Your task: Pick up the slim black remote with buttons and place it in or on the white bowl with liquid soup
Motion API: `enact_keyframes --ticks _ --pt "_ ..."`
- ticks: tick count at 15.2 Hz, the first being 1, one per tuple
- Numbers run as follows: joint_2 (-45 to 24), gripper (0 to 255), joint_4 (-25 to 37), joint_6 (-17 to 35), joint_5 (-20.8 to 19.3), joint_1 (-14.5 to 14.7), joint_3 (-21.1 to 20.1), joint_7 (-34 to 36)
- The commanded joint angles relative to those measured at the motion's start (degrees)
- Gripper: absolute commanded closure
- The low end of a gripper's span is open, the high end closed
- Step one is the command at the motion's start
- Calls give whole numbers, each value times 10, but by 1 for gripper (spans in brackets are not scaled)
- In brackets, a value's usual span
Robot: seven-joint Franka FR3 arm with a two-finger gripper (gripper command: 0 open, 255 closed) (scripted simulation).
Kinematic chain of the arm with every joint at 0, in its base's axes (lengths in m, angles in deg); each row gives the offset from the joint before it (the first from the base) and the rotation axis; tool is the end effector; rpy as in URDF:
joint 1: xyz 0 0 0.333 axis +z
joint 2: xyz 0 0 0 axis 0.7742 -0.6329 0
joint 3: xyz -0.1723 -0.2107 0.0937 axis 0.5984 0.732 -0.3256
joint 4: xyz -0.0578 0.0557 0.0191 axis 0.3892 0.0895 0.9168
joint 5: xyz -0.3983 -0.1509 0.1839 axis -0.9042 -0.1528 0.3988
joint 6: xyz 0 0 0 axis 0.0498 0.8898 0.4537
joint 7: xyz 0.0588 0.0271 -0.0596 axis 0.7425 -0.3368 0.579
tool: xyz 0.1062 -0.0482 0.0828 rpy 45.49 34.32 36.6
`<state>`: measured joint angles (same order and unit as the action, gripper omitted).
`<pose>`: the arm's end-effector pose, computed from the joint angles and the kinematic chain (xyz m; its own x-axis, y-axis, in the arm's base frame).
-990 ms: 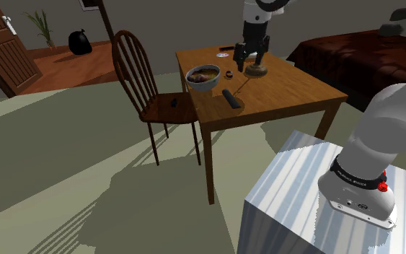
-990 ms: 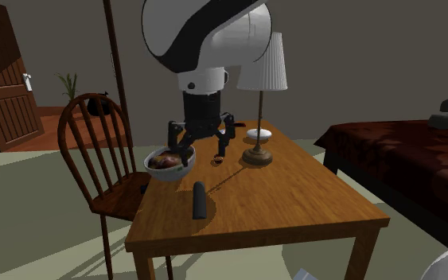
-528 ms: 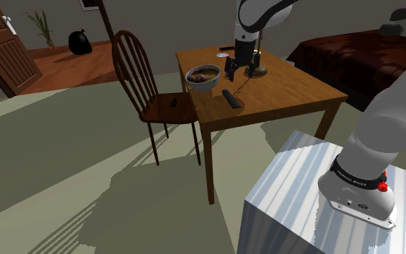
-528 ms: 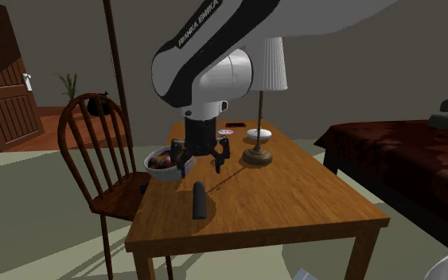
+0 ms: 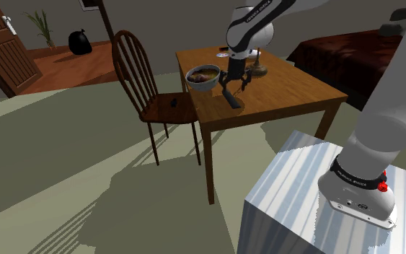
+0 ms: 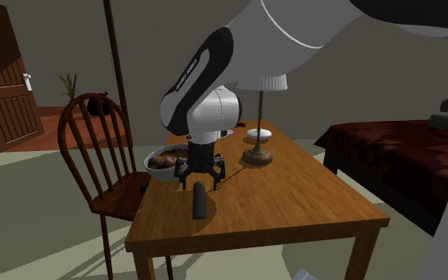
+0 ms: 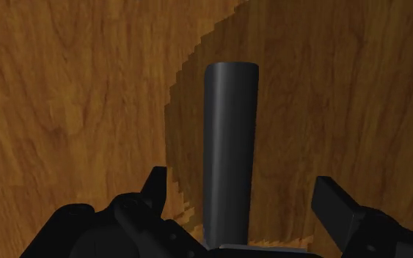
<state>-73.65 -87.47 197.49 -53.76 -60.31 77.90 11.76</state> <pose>0.5851 -0.1158 0.2563 0.7753 -0.6316 -0.0021 -0.6299 -0.7730 -0.0755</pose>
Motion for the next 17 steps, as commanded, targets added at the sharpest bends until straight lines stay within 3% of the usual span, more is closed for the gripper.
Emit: enact_keyframes --ticks 1,8,15,16,17 --pt "-24 0 4 17 9 -3 2 3" --pt "-57 0 -10 64 15 -1 0 -1" --pt "-57 0 -10 64 15 -1 0 -1" --pt "-57 255 -10 64 15 -1 0 -1" --pt "-57 255 -10 64 15 -1 0 -1"
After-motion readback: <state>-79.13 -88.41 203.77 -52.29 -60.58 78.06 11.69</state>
